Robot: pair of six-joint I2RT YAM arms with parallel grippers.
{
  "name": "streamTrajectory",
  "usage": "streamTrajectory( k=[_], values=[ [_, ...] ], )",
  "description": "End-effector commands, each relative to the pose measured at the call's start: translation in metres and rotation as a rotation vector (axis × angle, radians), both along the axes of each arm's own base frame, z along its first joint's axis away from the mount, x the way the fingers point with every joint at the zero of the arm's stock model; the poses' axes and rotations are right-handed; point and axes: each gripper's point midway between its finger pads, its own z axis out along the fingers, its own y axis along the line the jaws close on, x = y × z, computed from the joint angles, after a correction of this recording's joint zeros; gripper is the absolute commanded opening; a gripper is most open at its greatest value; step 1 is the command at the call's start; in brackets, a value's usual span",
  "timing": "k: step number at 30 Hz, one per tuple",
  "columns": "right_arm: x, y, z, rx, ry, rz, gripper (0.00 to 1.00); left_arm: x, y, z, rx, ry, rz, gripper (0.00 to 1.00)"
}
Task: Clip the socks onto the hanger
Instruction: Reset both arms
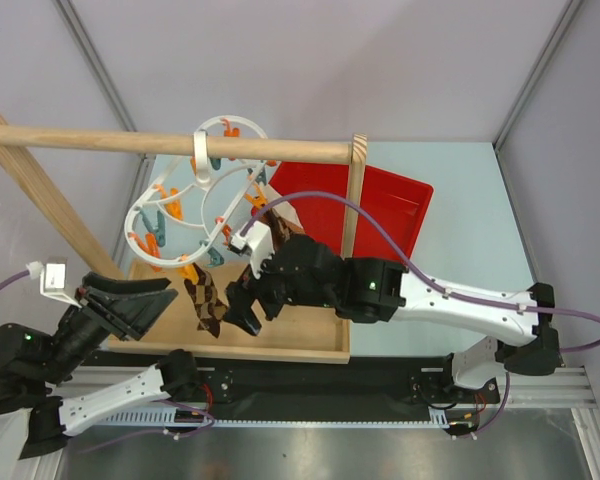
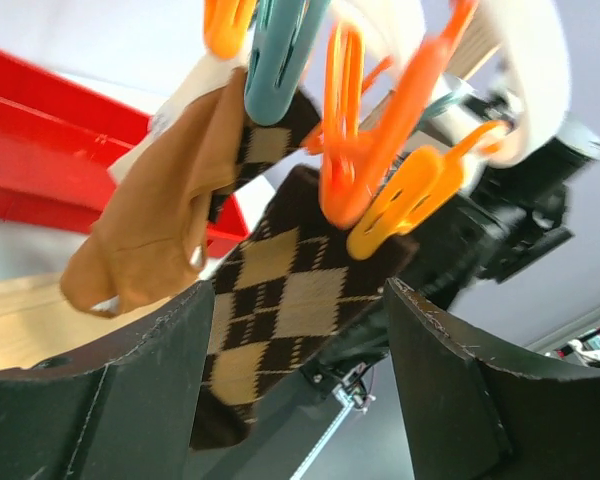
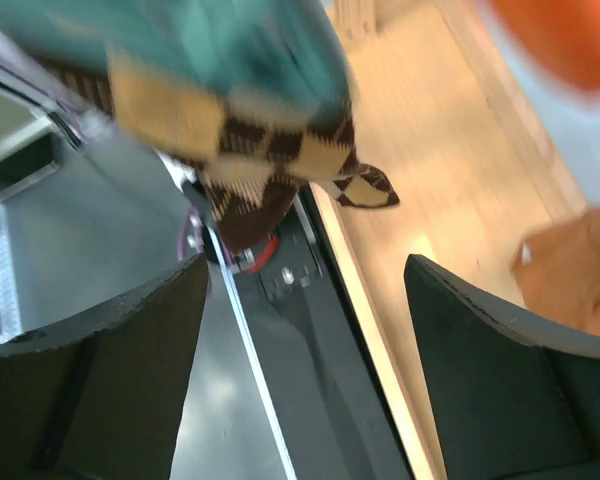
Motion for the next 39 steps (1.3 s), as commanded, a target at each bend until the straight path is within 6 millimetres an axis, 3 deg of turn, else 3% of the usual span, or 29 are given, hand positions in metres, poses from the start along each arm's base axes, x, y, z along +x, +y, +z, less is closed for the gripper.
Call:
streamTrajectory(
  k=[1,8,15,18,19,24,29,30,35,39],
  values=[
    [-0.003,-0.031,0.019,0.018,-0.047,-0.076,0.85,0.005,-0.003,-0.013,-0.004,0.037,0.014,0.72],
    [-0.008,-0.08,-0.042,-0.067,0.005,-0.153,0.88,0.009,-0.014,-0.046,-0.051,0.077,0.012,0.73],
    [-0.012,-0.127,-0.114,-0.034,0.029,-0.212,0.91,0.021,-0.041,-0.096,-0.049,0.142,0.018,0.78],
    [-0.006,-0.138,-0.118,0.029,0.016,-0.265,0.92,0.025,-0.054,-0.118,-0.039,0.177,0.014,0.79],
    [-0.004,-0.15,-0.127,0.044,0.005,-0.289,0.92,0.026,-0.058,-0.123,-0.031,0.185,0.013,0.79],
    [0.001,-0.176,-0.128,0.212,-0.008,-0.357,0.94,0.03,-0.077,-0.147,-0.01,0.209,-0.005,0.79],
    [0.014,-0.215,-0.155,0.31,0.044,-0.498,0.95,0.032,-0.094,-0.163,0.002,0.208,-0.035,0.79],
    [0.016,-0.22,-0.158,0.335,0.057,-0.522,0.95,0.033,-0.1,-0.175,0.023,0.219,-0.042,0.79],
    [0.015,-0.235,-0.186,0.439,0.123,-0.549,0.99,0.027,-0.127,-0.19,0.012,0.181,-0.136,0.77],
    [0.02,-0.238,-0.209,0.407,0.144,-0.603,1.0,0.023,-0.141,-0.198,0.002,0.143,-0.193,0.77]
  ],
)
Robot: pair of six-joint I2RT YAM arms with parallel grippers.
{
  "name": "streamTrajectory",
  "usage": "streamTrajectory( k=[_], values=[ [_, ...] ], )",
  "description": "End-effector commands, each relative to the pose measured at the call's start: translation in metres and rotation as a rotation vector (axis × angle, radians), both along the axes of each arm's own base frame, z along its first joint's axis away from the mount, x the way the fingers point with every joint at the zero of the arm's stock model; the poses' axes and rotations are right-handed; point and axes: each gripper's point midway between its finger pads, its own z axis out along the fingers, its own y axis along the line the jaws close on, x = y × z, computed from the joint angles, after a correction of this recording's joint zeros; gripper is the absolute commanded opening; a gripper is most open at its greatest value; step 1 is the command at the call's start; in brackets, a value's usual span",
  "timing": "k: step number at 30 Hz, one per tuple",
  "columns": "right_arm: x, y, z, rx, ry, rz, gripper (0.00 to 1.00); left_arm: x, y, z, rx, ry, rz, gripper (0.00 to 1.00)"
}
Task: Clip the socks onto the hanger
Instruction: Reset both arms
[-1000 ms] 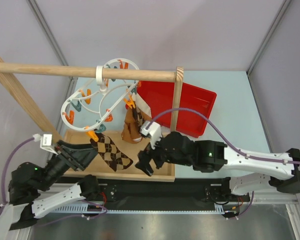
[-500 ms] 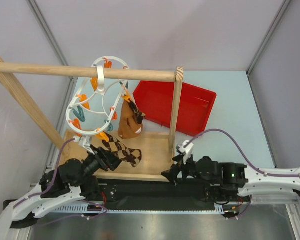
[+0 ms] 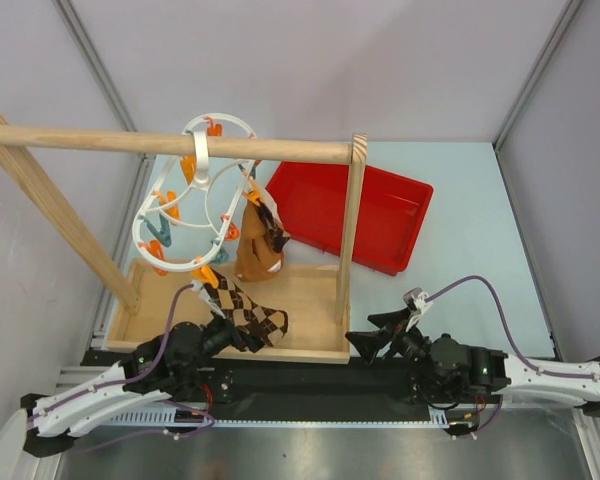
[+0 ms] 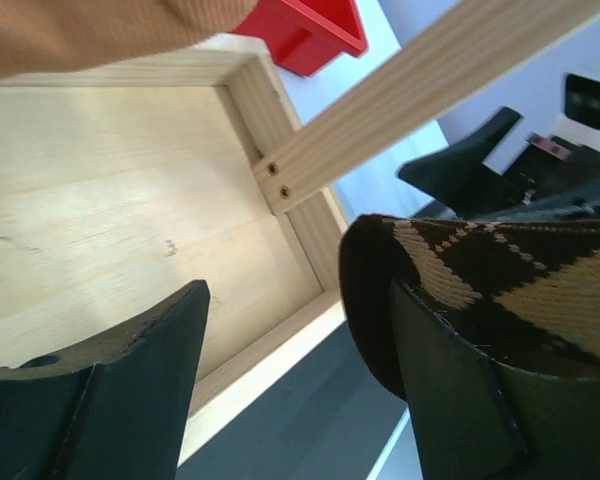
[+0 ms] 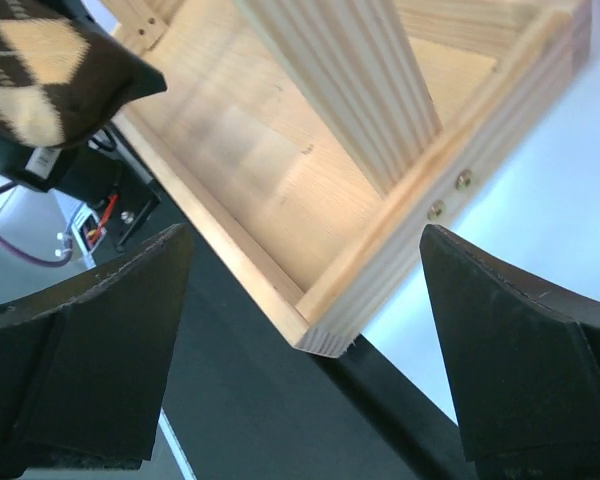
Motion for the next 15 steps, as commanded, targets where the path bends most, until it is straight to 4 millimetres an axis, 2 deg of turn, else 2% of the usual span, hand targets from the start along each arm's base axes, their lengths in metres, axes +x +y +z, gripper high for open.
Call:
streamTrajectory(
  k=[1,5,6,7,8,9,10,11,15],
  values=[
    [0.008,-0.002,-0.007,0.046,0.053,-0.075,1.0,-0.011,-0.011,0.051,-0.242,-0.127,-0.087,0.77],
    [0.015,-0.008,-0.019,0.034,0.1,-0.148,1.0,-0.013,-0.021,0.04,-0.272,-0.114,-0.114,0.77],
    [0.018,-0.011,-0.019,0.045,0.113,-0.179,1.0,-0.014,-0.026,0.027,-0.257,-0.098,-0.127,0.77],
    [0.019,-0.012,-0.021,0.049,0.118,-0.183,1.0,-0.015,-0.028,0.03,-0.289,-0.102,-0.134,0.77],
    [0.019,-0.013,-0.023,0.051,0.124,-0.187,1.0,-0.015,-0.033,0.011,-0.278,-0.072,-0.142,0.77],
    [0.02,-0.014,-0.024,0.059,0.132,-0.198,1.0,-0.016,-0.035,0.007,-0.285,-0.059,-0.152,0.77],
    [0.019,-0.014,-0.025,0.085,0.154,-0.204,1.0,-0.017,-0.037,0.01,-0.317,-0.061,-0.158,0.76],
    [0.018,-0.014,-0.033,0.077,0.163,-0.204,1.0,-0.018,-0.04,0.0,-0.315,-0.04,-0.163,0.76],
    [0.02,-0.017,-0.044,0.074,0.19,-0.228,1.0,-0.019,-0.043,-0.01,-0.331,-0.017,-0.172,0.75]
  ],
)
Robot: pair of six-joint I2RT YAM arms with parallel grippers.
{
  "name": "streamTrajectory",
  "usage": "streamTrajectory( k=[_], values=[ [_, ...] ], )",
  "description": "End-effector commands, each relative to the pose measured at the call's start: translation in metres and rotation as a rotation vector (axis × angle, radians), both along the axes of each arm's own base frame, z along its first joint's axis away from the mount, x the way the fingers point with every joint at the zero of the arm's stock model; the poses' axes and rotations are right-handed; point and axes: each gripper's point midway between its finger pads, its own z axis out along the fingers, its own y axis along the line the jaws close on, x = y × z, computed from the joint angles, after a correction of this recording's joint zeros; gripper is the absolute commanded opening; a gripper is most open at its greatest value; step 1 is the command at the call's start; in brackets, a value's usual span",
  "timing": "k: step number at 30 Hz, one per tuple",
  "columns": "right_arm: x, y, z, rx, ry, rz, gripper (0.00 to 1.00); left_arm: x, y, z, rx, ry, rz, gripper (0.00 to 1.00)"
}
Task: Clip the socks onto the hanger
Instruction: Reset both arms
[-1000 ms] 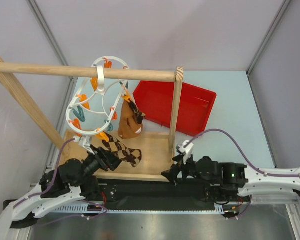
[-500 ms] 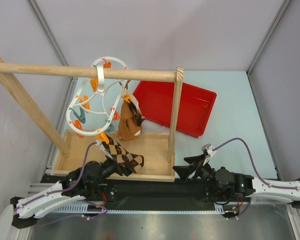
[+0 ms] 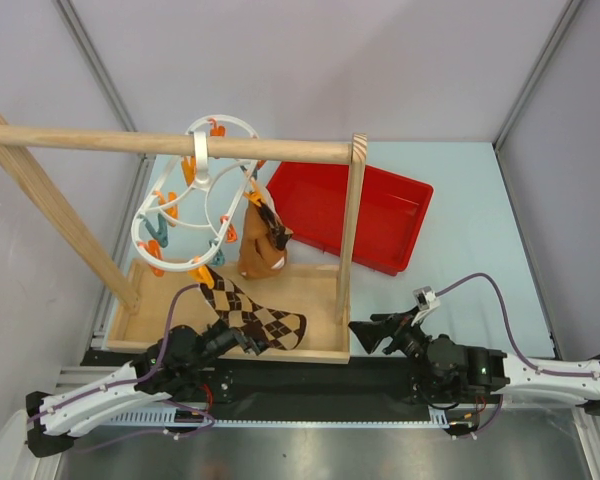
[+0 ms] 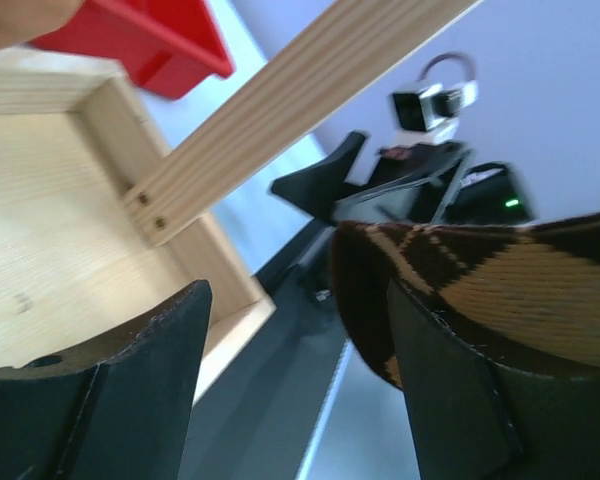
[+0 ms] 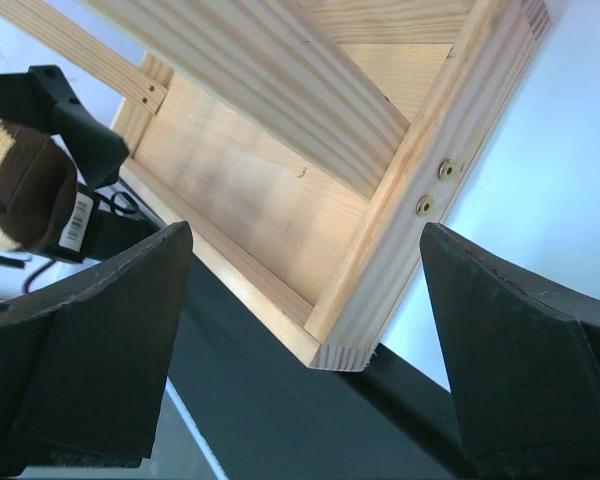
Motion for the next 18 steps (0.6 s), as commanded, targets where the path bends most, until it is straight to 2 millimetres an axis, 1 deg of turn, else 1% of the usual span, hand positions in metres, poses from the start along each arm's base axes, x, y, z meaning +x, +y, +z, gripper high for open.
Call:
streamTrajectory(
  k=[1,2,7,11,18],
  values=[
    [0.0065,-0.01,-0.0392,-0.039,0.053,-0.081,1.0,-0.0055,-0.0107,-0.041,-0.078,0.023,-0.046,0.75],
    [0.0056,-0.0115,-0.0435,-0.051,0.063,-0.084,1.0,-0.0053,-0.0108,-0.0436,-0.074,0.03,-0.044,0.75],
    [0.0042,-0.0131,-0.0473,-0.06,0.062,-0.091,1.0,-0.0064,-0.0112,-0.0447,-0.07,0.033,-0.05,0.75],
    [0.0026,-0.0121,-0.0439,-0.05,0.055,-0.09,1.0,-0.0054,-0.0107,-0.0471,-0.06,0.036,-0.044,0.75],
    [0.0014,-0.0117,-0.0455,-0.054,0.047,-0.087,1.0,-0.006,-0.0107,-0.0505,-0.047,0.045,-0.047,0.75]
  ],
)
